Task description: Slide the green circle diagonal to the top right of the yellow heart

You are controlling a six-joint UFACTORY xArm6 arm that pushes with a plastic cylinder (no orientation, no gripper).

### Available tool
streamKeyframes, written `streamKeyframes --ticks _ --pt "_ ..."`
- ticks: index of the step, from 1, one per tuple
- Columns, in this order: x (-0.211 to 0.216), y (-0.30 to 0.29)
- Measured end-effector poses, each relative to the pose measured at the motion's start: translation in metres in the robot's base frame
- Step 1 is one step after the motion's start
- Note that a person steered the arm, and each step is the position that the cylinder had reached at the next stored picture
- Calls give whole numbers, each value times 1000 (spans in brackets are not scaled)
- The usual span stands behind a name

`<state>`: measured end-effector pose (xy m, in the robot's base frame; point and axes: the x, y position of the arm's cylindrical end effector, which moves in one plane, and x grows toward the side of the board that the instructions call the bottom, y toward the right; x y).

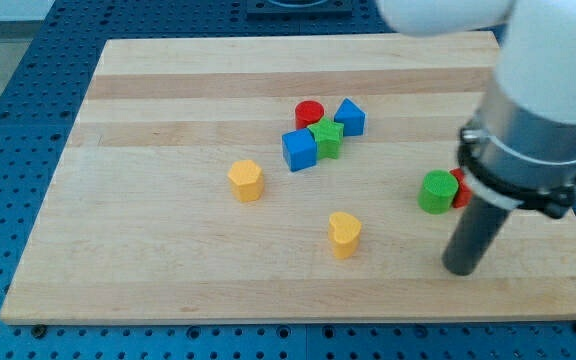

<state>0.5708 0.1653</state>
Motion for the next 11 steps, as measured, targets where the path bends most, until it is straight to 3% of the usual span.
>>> streamKeyframes --ticks 3,7,8,9,11 --pt "-136 -47" --pt "-140 4" --pt "-192 -8" --pt "-205 -28" --pt "-185 -53"
